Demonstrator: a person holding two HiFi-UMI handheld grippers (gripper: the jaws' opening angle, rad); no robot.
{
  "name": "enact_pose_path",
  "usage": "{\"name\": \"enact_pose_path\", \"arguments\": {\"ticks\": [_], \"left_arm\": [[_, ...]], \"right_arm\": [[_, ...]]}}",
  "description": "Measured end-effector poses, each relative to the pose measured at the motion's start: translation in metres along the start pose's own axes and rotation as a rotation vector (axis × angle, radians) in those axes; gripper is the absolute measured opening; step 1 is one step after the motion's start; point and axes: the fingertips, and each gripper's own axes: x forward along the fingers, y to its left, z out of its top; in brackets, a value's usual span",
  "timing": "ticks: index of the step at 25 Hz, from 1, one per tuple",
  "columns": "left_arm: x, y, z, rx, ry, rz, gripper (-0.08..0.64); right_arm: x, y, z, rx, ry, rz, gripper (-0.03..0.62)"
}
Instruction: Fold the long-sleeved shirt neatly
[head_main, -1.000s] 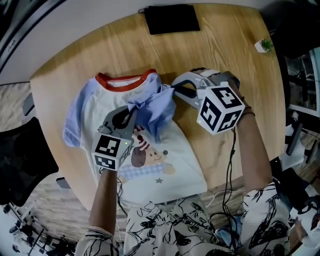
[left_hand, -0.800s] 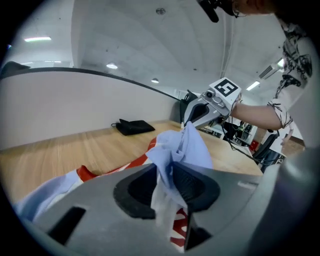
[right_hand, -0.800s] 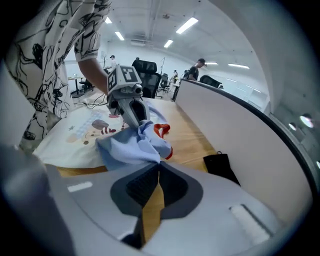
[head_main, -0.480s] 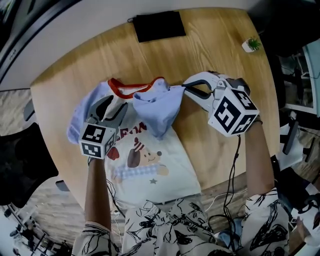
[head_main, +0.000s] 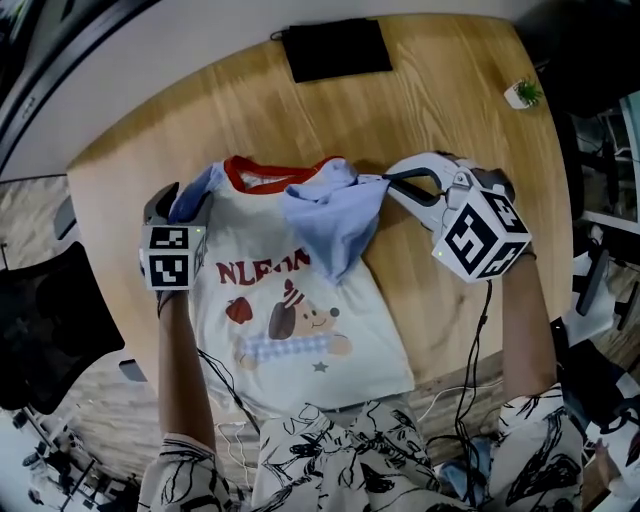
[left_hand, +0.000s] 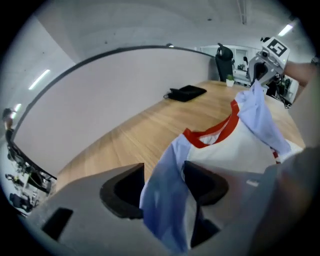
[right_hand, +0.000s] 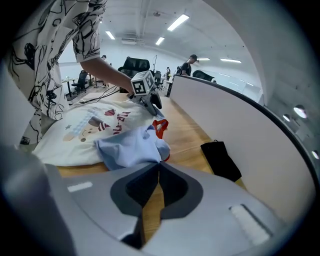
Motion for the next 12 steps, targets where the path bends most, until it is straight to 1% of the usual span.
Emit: {"name": "enact_pose_path", "arguments": {"ticks": [2, 3, 5, 6, 9, 12], "left_arm": [[0.007, 0.002, -0.009, -0.018, 0.030, -0.044, 0.256], [0.008, 0.001, -0.011, -0.033, 0.029, -0.067, 0.224], [0.005, 0.004, -0.012, -0.044, 0.013, -0.075, 0.057], [0.001, 0.009, -0.011, -0.050, 0.000, -0.062, 0.034], [-0.016, 0.027, -0.014, -0.086, -0.030, -0.015, 0.029], [-0.035, 0.051, -0.021, -0.069, -0.036, 0.060, 0.029]], "right_arm": [[0.002, -0.002, -0.001, 0.000, 0.007, -0.001, 0.017], [0.003, -0.002, -0.001, 0.002, 0.008, -0.001, 0.017], [0.006, -0.002, 0.000, 0.014, 0.004, 0.000, 0.017], [0.008, -0.003, 0.000, 0.024, 0.000, -0.001, 0.017], [0.011, -0.005, -0.002, 0.061, -0.016, -0.013, 0.017], [0.008, -0.010, -0.005, 0.094, -0.024, -0.028, 0.017]]}}
